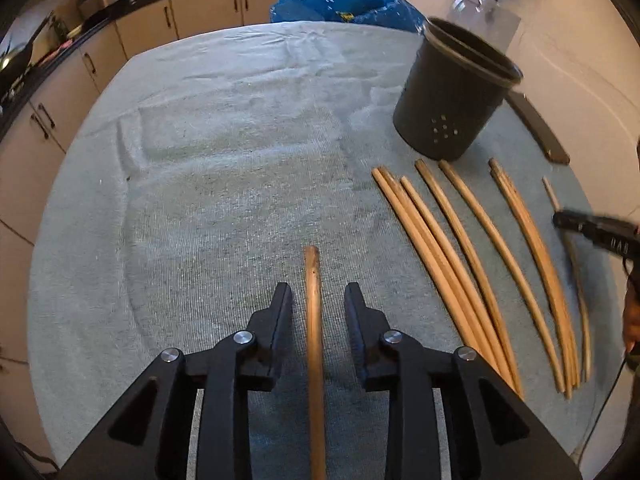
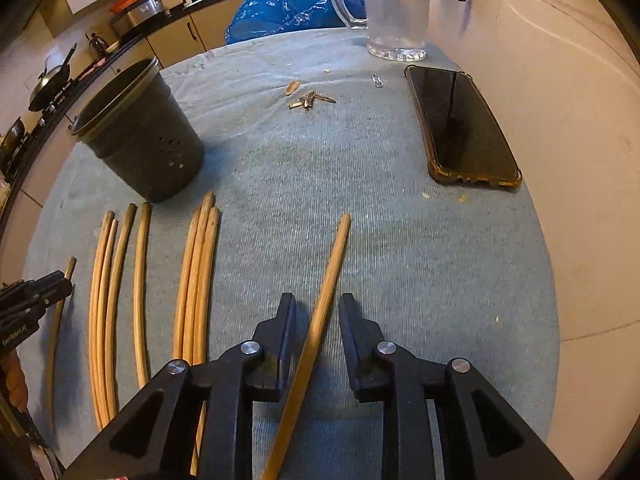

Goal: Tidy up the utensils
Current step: 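Close the left gripper on one chopstick while the right gripper grasps another chopstick, then lift both held chopsticks over the black cup and open both grippers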

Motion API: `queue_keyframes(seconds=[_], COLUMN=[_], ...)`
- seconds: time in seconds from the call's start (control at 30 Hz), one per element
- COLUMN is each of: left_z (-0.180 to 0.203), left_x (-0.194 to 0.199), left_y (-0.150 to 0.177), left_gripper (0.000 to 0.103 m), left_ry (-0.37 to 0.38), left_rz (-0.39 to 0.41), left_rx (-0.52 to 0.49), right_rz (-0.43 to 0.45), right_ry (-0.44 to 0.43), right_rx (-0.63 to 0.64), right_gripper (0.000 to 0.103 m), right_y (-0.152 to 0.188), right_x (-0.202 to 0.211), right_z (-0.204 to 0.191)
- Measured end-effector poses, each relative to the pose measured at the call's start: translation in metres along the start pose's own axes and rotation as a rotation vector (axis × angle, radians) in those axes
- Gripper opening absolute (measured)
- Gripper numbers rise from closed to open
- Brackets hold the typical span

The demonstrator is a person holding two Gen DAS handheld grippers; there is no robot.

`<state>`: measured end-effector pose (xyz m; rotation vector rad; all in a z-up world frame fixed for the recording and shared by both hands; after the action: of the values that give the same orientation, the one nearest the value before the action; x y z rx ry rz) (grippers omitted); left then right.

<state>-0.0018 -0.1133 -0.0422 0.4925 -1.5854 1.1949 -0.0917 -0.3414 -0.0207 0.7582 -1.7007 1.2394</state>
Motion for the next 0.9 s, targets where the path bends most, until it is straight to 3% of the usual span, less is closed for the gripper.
queue_keyframes(seconds=[0.17,0.33,0.37,0.43,0.6,0.9], left_z=[0.008,0.009,0.009,0.008,0.002,-0.003], left_x=[-0.004,-0.01,-0.01,-0.011,0.017,0.12], left_y=[-0.001,-0.011,-0.012,-0.014,-0.012,-0.006], left_gripper=[0.026,0.025,0.013,0.006,0.006,0.006], left_ry=[-0.028,-0.002,-0.003,-0.012,-0.015,0.001], left_rz=[-0.049,-0.104,-0.094,-0.078,0.032,0.275], left_rx=[-0.121,-0.159,-0.158,-0.14,-0.063,0.018], right_rz=[-0.052,-0.125,-0.13,-0.127,-0.041,0.219], right_ry=[0.079,0.09,0.087,0.085,0.033,-0.071], right_rx=[0.059,0.064,0.068,0.078,0.044,-0.01], right_gripper=[0.024,0.022,0.014,0.008,0.006,0.006], right_y=[-0.013,-0.031,-0.034,-0.038,-0.036,-0.024], right_x=[-0.009,-0.02,-0.021,-0.023,-0.007,0.081], right_z=[-0.009,-0.015,-0.017,-0.02,-0.025,-0.025])
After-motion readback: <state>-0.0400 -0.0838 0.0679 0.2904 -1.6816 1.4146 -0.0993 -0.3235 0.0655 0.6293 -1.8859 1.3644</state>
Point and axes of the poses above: each gripper's, at about its wrist camera, not at the fingertips, and x roughly against the way its jaws point, z to its right, y to its underside, the point moved 6 cm from there along -x, roughly the way its jaws point, and after that the axes turned 1 degree about z, right-handed, at the moved point
